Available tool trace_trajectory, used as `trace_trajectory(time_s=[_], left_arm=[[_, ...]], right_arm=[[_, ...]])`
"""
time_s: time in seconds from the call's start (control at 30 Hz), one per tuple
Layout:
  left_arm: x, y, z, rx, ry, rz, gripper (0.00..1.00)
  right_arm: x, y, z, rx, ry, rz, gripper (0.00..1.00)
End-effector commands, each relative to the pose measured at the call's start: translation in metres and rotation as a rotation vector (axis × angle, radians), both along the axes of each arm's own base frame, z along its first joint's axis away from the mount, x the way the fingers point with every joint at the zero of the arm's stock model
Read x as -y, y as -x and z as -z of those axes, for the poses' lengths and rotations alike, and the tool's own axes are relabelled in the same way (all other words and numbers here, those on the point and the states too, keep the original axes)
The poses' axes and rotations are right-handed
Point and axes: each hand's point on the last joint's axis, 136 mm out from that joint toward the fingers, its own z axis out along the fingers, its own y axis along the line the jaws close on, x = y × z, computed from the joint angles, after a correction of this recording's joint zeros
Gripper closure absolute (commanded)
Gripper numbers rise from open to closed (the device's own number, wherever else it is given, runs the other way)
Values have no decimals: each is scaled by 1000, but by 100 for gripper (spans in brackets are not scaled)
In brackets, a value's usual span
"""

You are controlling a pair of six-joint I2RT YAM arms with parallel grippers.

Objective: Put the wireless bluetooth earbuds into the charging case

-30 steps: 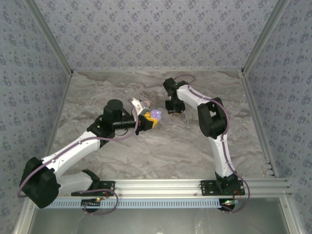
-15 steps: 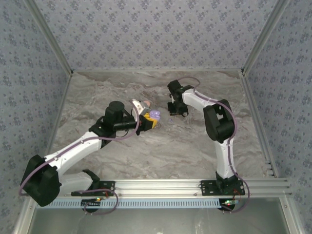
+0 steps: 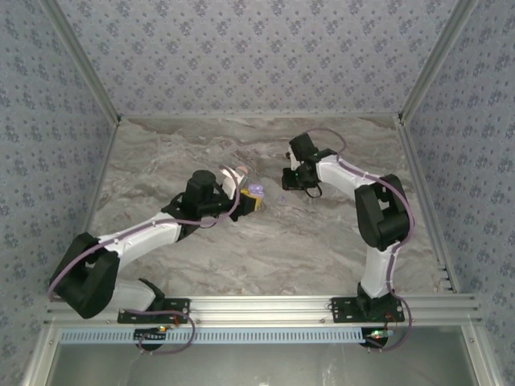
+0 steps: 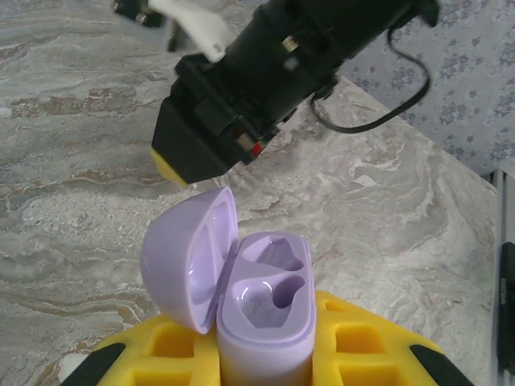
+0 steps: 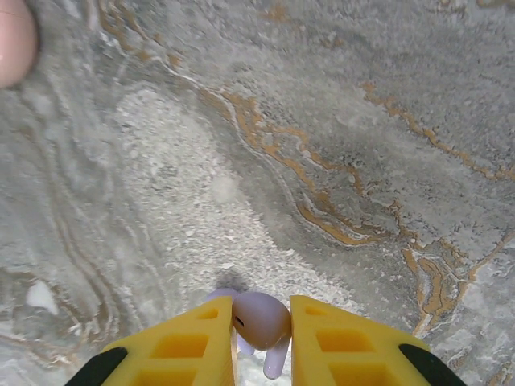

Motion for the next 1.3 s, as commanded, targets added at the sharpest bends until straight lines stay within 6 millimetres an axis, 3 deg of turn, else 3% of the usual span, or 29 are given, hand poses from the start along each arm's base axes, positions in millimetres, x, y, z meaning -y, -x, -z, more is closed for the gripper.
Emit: trace_trajectory(time_s=[0.0,0.63,1.0,1.27], left_arm=[[5,-7,-2,1,36,-32,90],[7,-19,24,-47,35,-86,90],[12,-21,17,-39,120,-84,90],[17,-15,-1,6,188,-34,90]], right_arm=[[-4,-3,-22,49,-73,12,78],[-11,16,-80,156,-210,-24,77],[-39,33,-131,291,-305,-126,76],[-59,45,-174,380,-380,-193,75]])
